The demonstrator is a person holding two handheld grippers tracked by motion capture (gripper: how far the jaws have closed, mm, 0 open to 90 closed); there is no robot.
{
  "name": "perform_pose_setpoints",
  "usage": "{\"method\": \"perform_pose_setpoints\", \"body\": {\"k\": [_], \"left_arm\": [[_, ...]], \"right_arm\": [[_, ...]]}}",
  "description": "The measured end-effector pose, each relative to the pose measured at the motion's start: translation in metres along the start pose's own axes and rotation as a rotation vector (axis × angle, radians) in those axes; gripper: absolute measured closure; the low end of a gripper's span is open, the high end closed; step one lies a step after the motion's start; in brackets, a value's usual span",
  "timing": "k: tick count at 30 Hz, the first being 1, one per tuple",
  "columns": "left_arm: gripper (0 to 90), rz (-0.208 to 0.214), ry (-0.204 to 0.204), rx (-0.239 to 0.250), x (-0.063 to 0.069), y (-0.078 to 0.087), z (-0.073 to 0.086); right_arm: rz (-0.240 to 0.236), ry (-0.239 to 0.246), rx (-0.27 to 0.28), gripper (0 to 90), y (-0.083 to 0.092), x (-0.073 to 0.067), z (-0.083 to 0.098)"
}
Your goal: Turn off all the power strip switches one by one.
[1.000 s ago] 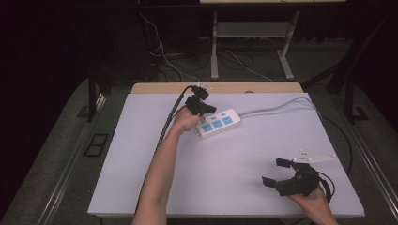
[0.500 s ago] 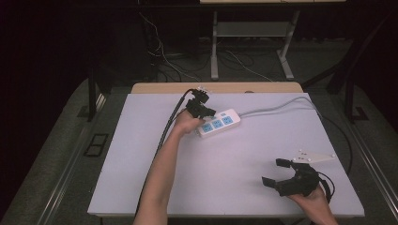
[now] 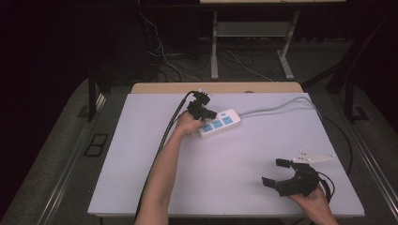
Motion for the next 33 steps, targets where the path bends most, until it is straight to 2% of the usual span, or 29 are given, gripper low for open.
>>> {"method": "perform_pose_setpoints", "body": {"k": [11,16,19,21,28,33], "left_arm": [[89.2,0.016,0.027,0.01,-0.0029,0.001,0.0007],[89.3,0.016,0.026,0.008,-0.0029,0.001,0.0007],[89.3,0.031,0.071,0.007,-0.0043,0.0011,0.0004],[89.4,0.04,0.084,0.009,-0.0051,0.0013,0.0007],[89.6,0.033,0.094,-0.002,-0.0049,0.0005,0.0006],[89.6,0.014,0.074,-0.009,-0.004,0.0001,0.0009]], "right_arm": [[-0.002,0.002,-0.001,1.8,-0.0002,-0.0007,0.0002],[-0.003,0.004,-0.003,1.8,-0.0006,-0.0009,0.0003],[-0.004,0.006,-0.003,1.8,-0.0007,-0.0013,0.0003],[-0.005,0.008,-0.005,1.8,-0.0007,-0.0015,0.0006],[-0.006,0.009,-0.008,1.8,-0.0013,-0.0023,0.0008],[-0.005,0.01,-0.005,1.8,-0.0012,-0.0025,0.0005]]}}
Point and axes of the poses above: each handheld gripper's, and its own axes: y roughly backward along the jaws, z roughly out of its underside, x roughly to its right, the point moved 9 cm from there along -y, roughly forward along the jaws, and after that the axes turned 7 degrees about z, right-handed, at the moved point
